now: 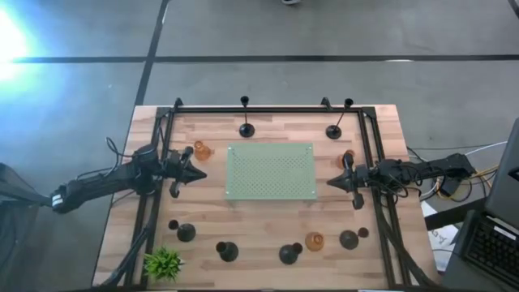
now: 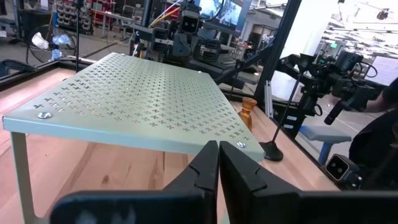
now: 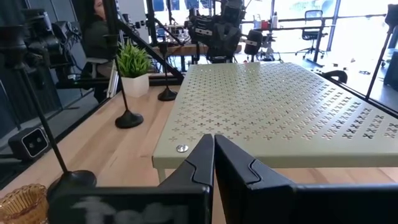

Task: Pick & Place candle stick holders
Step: Put the black candle holder on the shelf

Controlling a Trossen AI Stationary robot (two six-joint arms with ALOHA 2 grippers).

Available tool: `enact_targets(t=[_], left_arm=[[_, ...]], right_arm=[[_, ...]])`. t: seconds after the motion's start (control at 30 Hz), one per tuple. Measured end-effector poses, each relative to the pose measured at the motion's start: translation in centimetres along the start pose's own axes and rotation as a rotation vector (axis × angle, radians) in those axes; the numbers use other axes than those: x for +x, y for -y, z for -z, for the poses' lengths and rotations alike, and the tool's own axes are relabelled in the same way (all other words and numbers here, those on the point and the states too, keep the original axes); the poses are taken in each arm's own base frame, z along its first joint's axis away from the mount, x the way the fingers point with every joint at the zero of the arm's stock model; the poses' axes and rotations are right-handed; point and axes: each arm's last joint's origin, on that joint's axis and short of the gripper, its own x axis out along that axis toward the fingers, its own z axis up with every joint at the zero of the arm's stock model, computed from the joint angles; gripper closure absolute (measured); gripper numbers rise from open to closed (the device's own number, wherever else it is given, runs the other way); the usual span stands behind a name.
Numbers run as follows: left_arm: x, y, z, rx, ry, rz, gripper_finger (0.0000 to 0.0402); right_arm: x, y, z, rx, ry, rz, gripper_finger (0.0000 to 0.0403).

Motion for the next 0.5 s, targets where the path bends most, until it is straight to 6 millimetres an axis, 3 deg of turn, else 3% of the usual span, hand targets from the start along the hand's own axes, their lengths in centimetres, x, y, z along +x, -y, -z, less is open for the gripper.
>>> enact_targets(t=[0.5], left_arm=[[0.0, 0.0, 0.0, 0.0, 0.0, 0.0, 0.0385]], right_arm=[[-0.03, 0.0, -0.64, -0.046, 0.066, 0.019, 0.0394]])
